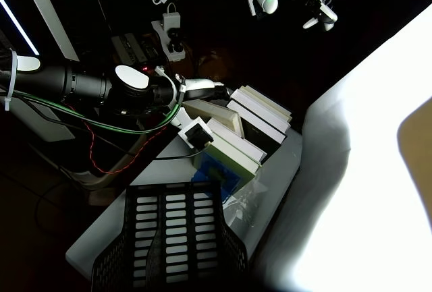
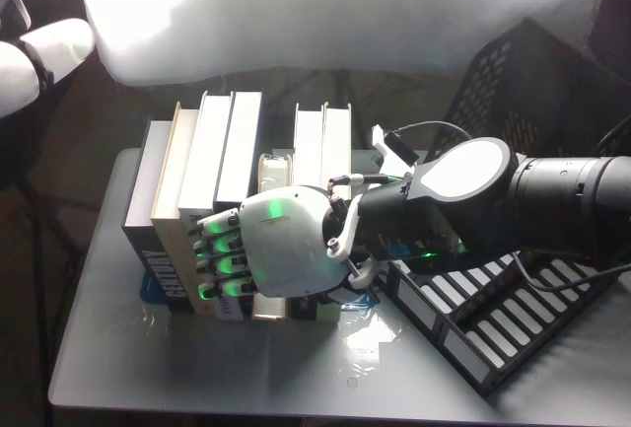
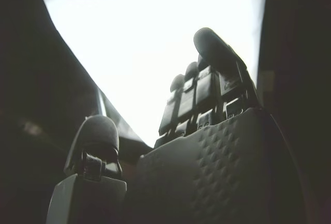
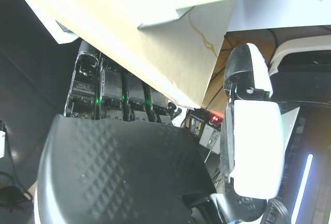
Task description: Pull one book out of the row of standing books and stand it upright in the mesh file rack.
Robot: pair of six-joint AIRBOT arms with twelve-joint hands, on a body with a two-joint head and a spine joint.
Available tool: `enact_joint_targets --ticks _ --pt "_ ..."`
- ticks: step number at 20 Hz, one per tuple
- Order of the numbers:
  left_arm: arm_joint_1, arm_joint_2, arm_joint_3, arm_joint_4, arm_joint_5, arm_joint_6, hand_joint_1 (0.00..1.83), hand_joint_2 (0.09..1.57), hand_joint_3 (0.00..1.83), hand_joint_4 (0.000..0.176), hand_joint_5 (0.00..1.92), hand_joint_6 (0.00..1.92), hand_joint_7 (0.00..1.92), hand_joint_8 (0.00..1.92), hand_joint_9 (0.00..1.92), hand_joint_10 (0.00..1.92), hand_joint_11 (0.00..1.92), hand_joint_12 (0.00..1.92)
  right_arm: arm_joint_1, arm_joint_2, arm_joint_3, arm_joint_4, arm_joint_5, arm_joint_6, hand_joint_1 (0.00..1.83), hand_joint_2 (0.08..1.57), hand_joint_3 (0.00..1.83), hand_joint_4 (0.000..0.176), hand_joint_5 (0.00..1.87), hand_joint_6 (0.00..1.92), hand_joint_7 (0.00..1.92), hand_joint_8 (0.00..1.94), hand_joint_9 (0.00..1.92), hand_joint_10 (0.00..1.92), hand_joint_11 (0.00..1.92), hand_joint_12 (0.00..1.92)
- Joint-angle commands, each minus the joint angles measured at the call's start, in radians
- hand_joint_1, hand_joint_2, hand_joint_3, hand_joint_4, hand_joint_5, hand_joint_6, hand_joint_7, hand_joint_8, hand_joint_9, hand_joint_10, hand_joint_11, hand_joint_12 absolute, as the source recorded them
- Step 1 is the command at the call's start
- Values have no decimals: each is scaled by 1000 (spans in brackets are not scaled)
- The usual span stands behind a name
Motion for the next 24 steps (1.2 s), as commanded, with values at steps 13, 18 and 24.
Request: enact_joint_targets --ticks 13,18,24 --pt "-171 -24 51 128 -11 -4 0 1500 20 0 35 31 129 97 0 636 0 1798 -10 31 24 63 -30 -10 758 1049 4 0 132 4 156 1 169 0 0 734" --pt "-172 -21 51 127 -14 -4 0 1551 82 35 8 4 79 112 0 531 0 1537 -10 35 17 95 -41 -10 758 1049 4 0 132 4 156 1 169 0 0 734" --pt "-171 -22 51 127 -13 -4 0 1463 0 53 36 14 117 60 114 167 0 1198 -10 38 17 103 -39 -10 758 1050 4 0 132 3 156 1 169 0 0 734"
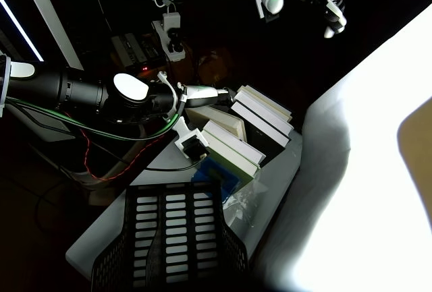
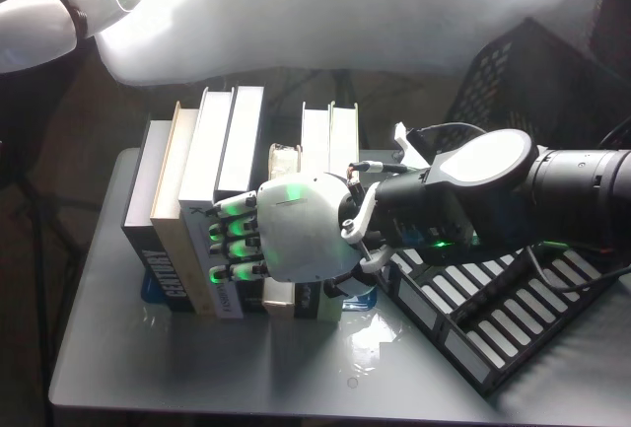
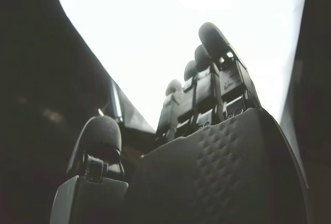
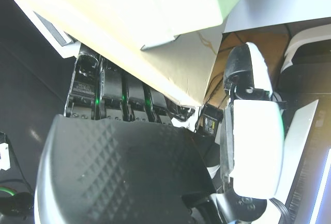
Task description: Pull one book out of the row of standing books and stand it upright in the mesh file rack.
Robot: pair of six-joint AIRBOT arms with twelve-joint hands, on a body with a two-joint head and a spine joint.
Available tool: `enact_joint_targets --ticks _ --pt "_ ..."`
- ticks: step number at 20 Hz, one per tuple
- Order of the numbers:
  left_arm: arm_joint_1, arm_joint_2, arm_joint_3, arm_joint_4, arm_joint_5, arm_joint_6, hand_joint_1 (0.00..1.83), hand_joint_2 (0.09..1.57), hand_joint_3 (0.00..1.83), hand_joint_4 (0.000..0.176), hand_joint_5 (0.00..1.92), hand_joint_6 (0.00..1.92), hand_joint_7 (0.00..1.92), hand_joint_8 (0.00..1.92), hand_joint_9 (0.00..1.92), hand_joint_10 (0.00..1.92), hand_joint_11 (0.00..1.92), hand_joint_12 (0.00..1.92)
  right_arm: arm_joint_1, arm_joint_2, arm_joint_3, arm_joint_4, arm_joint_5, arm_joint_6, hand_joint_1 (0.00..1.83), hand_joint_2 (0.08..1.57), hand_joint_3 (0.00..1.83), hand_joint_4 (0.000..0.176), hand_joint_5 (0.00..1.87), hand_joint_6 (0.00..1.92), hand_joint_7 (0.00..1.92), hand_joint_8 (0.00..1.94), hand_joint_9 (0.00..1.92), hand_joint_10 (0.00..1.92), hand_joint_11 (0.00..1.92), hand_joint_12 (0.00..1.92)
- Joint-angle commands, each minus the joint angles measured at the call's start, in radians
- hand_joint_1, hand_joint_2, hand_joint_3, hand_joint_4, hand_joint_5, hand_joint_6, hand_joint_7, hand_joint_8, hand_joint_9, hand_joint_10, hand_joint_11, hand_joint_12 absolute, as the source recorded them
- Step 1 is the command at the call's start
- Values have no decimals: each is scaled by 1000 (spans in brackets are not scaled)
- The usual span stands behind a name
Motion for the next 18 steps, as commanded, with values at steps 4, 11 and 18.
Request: enact_joint_targets --ticks 4,11,18 --pt "-11 3 9 -15 -122 -4 7 1471 0 42 23 23 4 405 0 772 12 1800 -5 15 17 11 -29 -10 758 1050 3 0 132 3 157 1 169 0 0 734" --pt "-8 3 9 -14 -124 -4 0 1397 0 0 72 30 83 84 49 23 0 1921 -5 17 12 12 -29 -10 983 1047 3 10 262 100 320 31 322 447 64 1402" --pt "-29 2 22 5 -93 -4 0 1470 1 56 12 9 112 55 41 454 18 1652 9 24 32 68 8 -10 919 1096 3 0 28 466 251 6 161 837 0 1575"
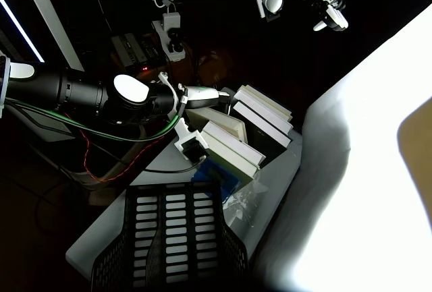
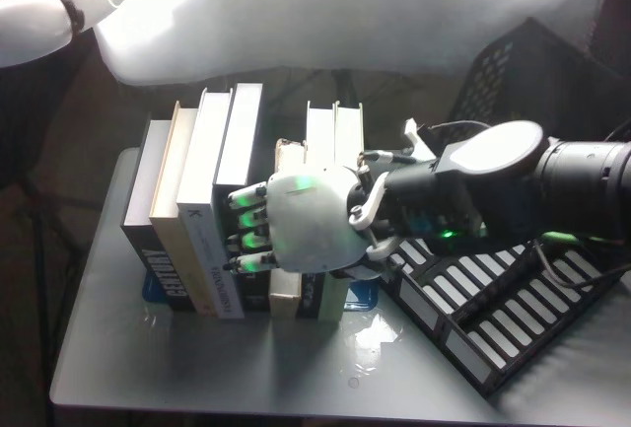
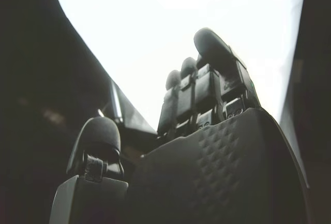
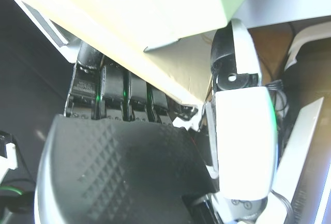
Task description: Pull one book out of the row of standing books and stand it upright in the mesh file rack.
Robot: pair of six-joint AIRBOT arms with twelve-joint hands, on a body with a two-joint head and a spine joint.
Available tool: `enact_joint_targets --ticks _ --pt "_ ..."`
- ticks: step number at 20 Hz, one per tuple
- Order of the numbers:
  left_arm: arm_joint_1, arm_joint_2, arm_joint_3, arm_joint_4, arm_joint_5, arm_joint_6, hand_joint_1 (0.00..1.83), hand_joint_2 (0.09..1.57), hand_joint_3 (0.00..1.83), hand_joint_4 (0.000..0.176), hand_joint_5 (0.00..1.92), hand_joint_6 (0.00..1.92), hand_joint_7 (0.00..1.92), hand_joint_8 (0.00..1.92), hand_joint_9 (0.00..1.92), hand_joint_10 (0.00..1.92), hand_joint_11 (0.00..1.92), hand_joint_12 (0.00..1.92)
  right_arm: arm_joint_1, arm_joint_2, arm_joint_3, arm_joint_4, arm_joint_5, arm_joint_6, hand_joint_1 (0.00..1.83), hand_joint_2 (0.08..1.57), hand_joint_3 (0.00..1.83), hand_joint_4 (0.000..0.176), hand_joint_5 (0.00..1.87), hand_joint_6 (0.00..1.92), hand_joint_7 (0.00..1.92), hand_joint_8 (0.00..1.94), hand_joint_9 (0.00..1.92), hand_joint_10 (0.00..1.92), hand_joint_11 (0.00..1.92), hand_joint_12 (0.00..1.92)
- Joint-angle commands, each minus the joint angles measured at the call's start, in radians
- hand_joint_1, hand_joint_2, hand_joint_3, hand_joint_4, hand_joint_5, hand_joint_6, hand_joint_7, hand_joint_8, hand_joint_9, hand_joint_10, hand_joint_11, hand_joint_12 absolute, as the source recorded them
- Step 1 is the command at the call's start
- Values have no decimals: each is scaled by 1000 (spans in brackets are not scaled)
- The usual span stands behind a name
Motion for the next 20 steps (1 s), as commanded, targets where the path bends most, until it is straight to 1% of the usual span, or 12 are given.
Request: enact_joint_targets --ticks 1,2,3,4,5,6,7,8,9,10,14,20 --pt "-19 3 6 -9 -113 -4 0 1551 30 20 2 1 44 25 7 144 3 1378 8 13 17 21 -8 -10 984 1058 0 0 49 494 282 17 202 857 0 1620" --pt "-29 3 8 -2 -106 -4 0 1567 75 103 19 31 28 386 1 485 0 1812 12 12 24 25 2 -10 1076 1104 4 0 292 738 558 261 365 1035 88 1777" --pt "-33 1 9 4 -104 -4 0 1509 54 155 3 5 5 397 0 473 0 1646 15 12 30 26 7 -10 1188 1153 3 0 700 1068 884 991 696 1311 388 1886" --pt "-34 0 10 5 -104 -4 0 1521 96 153 85 83 110 389 26 687 0 1577 15 11 33 26 8 -10 1336 1144 0 0 803 1034 988 988 824 1398 643 1823" --pt "-34 0 10 6 -107 -4 0 1490 83 67 20 70 78 276 4 441 0 1325 17 12 35 27 9 -10 1376 1118 0 0 879 965 1027 911 936 1325 850 1717" --pt "-34 1 9 6 -110 -4 0 1463 60 48 152 188 241 283 56 691 0 1528 17 13 34 32 11 -10 1384 1107 0 0 893 985 1041 862 969 1281 867 1696" --pt "-34 1 9 6 -111 -4 0 1439 61 139 30 231 201 215 10 682 0 1466 17 15 31 34 13 -10 1381 1111 0 0 889 1020 1020 890 948 1288 808 1699" --pt "-35 0 9 6 -111 -4 0 1396 63 117 5 45 42 90 1 169 0 766 16 17 30 34 13 -10 1377 1127 3 0 847 1045 993 941 922 1339 757 1703" --pt "-35 -1 9 6 -111 -4 0 1375 75 119 0 8 14 40 0 33 0 366 15 17 29 34 13 -10 1375 1135 1 0 817 1069 1000 948 901 1361 751 1708" --pt "-35 -1 9 6 -110 -4 0 1363 96 119 0 1 10 22 0 6 0 198 15 18 28 34 13 -10 1379 1121 0 0 862 1002 1015 931 934 1310 774 1673" --pt "-35 -3 9 6 -110 -4 0 1010 842 119 0 0 16 0 0 0 0 98 15 22 25 34 14 -10 1383 1102 0 0 912 912 1050 877 993 1272 787 1674" --pt "-34 -3 8 6 -111 -4 0 963 938 118 0 0 16 0 0 0 0 94 15 23 26 34 11 -10 1382 1114 0 0 874 990 1020 923 948 1295 824 1692"
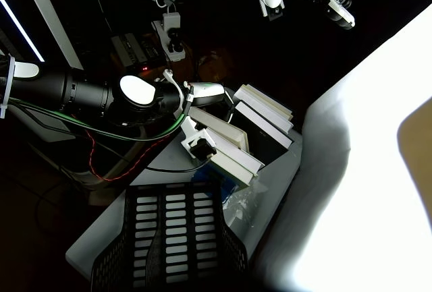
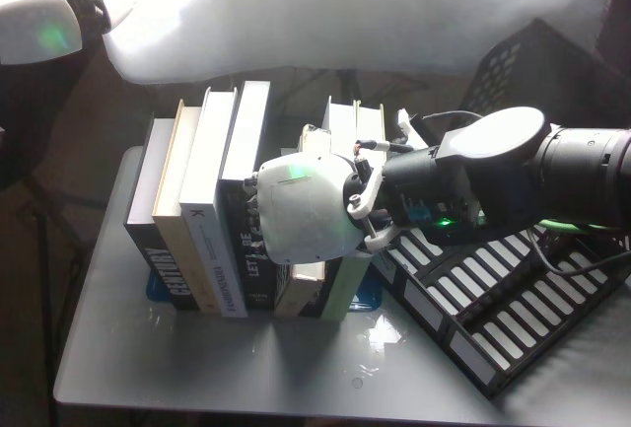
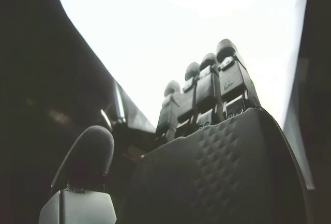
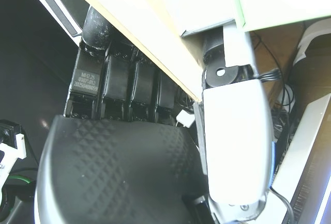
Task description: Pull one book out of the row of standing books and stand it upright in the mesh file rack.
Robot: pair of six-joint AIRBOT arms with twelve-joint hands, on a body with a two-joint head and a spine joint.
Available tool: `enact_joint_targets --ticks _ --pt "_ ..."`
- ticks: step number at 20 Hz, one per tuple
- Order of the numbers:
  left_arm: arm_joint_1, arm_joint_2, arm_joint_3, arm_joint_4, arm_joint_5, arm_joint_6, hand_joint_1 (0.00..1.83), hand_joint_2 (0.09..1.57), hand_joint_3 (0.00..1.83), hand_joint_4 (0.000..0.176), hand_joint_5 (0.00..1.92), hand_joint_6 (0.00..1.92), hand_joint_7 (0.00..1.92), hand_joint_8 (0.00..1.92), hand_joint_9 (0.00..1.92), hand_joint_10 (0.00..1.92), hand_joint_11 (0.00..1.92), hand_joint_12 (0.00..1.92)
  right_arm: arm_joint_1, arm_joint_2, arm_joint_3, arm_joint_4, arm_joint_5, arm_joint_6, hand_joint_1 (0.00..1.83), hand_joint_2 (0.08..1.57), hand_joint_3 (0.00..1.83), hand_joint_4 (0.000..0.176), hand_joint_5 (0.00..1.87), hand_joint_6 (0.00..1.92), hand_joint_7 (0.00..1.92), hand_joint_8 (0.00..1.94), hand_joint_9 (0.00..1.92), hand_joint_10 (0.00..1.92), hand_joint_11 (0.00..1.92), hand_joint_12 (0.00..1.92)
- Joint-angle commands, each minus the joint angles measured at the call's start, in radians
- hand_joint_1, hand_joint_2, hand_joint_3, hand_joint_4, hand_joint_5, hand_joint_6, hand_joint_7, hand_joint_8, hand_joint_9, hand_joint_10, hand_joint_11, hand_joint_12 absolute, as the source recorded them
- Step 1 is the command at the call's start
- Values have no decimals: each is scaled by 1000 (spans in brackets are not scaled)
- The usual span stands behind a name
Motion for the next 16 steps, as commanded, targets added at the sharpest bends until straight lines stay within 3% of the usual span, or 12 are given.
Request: enact_joint_targets --ticks 1,3,5,9,16 --pt "-11 2 8 -19 -124 -4 0 963 939 118 0 0 16 0 0 0 0 94 -2 23 10 19 -43 5 1385 1104 0 0 900 971 1030 887 972 1266 850 1686" --pt "-10 2 8 -19 -124 -4 0 962 940 118 0 0 16 0 0 0 0 94 -2 23 9 19 -44 5 1378 1128 2 0 847 1012 984 976 922 1356 827 1724" --pt "-10 2 7 -19 -124 -4 0 962 942 118 0 0 16 0 0 0 0 93 -2 24 8 19 -44 5 1383 1108 0 0 882 1028 1033 857 967 1258 806 1662" --pt "-3 2 5 -24 -127 -4 0 960 945 118 0 0 16 0 0 0 0 93 0 41 -10 23 -43 5 1383 1108 0 0 888 991 1048 884 935 1288 795 1683" --pt "-3 -5 1 -31 -125 -4 0 958 949 118 0 0 16 0 0 0 0 92 15 150 -123 62 -16 5 1375 1136 0 0 802 1108 1005 958 896 1338 686 1647"
